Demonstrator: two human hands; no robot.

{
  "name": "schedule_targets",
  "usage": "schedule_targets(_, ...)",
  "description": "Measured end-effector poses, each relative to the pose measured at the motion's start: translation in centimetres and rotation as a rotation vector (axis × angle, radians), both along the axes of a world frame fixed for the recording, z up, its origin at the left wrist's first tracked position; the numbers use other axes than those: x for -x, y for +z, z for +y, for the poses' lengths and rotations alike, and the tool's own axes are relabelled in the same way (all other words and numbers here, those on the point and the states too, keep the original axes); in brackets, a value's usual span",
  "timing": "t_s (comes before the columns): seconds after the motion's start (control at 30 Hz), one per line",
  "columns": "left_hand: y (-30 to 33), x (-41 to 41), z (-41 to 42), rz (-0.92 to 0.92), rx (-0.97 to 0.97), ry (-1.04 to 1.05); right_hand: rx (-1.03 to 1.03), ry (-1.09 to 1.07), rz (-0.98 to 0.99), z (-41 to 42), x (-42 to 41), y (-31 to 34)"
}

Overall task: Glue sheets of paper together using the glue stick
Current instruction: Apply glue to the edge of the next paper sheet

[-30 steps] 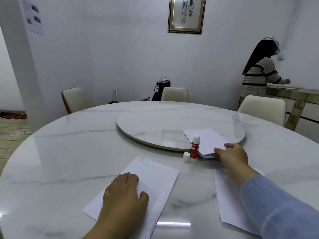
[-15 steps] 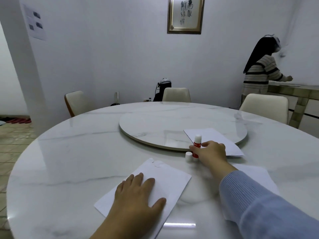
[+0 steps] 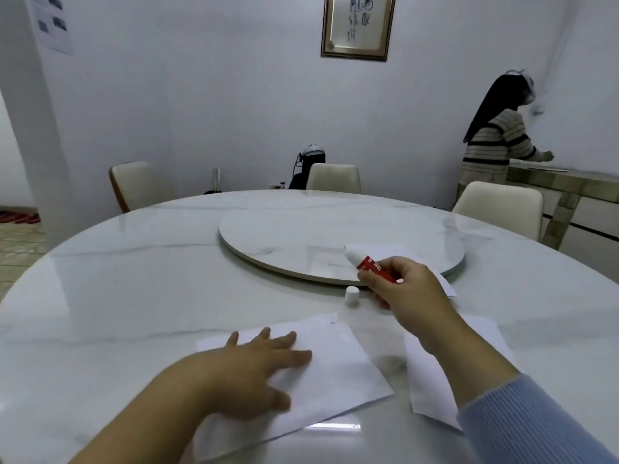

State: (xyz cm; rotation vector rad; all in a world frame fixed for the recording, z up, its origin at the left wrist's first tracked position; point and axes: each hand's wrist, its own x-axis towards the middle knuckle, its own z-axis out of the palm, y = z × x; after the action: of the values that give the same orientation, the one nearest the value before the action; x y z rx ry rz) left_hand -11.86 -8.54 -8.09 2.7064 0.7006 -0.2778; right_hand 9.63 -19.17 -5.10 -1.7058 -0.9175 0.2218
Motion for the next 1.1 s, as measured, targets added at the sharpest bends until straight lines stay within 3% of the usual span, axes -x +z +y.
schedule_targets(0.17, -0.5, -4.2, -2.3, -0.259, -0.011, 0.196, -0.124, -0.108, 0.069, -1.7, 0.4, -2.2)
schedule_targets(0.37, -3.4, -6.1, -3.6, -0.126, -0.21, 0.21, -0.095, 0.042, 0.087, -1.2, 0.8, -3.4)
schedule_targets(0.57, -3.5, -6.1, -3.7, -0.118, -0.228, 0.212, 0.055, 0.155, -0.101, -1.3, 1.3, -3.3)
schedule_targets(0.83, -3.3, -6.0, -3.6, -0.125, -0.214, 0.209, 0.179, 0.291, -0.137, -3.0, 1.7, -1.4)
schedule_targets(0.97, -3.1, -5.7, -3.4, -0.145, -0.209, 0.182, 0.235, 0.493, 0.034, -3.7, 1.6, -0.6)
schedule_targets(1.1, -1.8, -4.9, -3.1, -0.123, -0.15, -0.019, -0.173, 0.441, 0.341, -3.8, 0.3, -0.5)
